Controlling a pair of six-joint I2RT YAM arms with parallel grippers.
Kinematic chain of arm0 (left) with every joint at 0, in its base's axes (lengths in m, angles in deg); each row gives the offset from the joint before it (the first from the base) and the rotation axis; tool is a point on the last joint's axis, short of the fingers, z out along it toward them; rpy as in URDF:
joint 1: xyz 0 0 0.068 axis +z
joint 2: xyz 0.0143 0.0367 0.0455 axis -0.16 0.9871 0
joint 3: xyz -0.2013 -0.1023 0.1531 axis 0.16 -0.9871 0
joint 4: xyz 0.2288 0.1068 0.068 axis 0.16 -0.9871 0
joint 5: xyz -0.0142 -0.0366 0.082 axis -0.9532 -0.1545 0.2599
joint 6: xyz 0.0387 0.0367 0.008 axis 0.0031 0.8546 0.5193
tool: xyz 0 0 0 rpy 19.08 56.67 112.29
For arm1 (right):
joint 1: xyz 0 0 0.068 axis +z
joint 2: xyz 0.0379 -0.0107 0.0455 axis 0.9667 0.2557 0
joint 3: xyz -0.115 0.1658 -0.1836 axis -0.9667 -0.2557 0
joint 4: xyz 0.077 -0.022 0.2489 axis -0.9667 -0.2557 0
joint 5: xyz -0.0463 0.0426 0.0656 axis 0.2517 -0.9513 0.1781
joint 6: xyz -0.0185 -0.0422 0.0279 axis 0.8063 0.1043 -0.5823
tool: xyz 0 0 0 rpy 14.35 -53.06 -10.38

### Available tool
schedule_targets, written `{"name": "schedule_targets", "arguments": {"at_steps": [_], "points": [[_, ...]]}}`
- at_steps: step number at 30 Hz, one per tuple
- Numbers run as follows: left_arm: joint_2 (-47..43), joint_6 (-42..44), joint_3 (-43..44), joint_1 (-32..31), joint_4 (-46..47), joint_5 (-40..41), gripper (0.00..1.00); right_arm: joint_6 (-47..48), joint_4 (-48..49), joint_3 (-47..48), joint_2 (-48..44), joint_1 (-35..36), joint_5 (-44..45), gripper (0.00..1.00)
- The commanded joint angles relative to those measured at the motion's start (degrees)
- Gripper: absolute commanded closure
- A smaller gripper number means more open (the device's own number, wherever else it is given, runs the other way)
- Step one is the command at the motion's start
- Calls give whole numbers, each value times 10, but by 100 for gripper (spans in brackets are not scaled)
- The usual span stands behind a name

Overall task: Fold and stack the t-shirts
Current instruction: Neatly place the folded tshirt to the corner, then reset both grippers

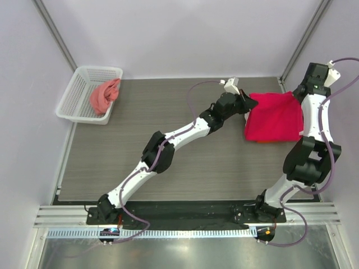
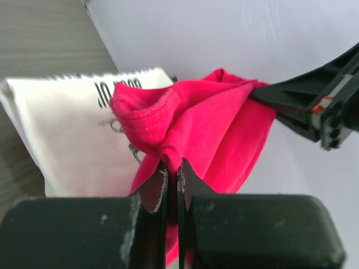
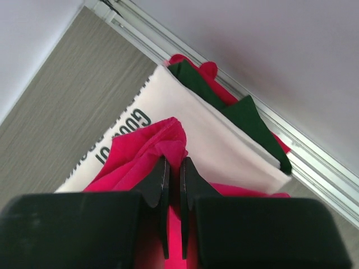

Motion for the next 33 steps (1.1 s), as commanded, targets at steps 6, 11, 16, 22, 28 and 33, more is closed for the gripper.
{"name": "schedule_targets", "arguments": {"at_steps": [6, 11, 16, 22, 28, 33], "points": [[102, -43, 123, 17, 84, 131, 97, 3, 65, 146, 136, -6, -47, 97], [108, -43, 103, 32, 60, 163, 0, 13, 25, 251, 241, 3, -39, 12], [-20, 6, -32, 51, 48, 142, 0, 31, 33, 208, 174, 40, 22, 12], [-216, 98, -204, 87, 5, 152, 0, 29, 51, 143, 62, 117, 4, 12], [-389, 93, -401, 183, -37, 119, 1, 5, 128, 73, 14, 219, -35, 12], [-471, 75, -538, 274, -53, 111, 0, -33, 329, -69, -27, 292, -61, 12]]}}
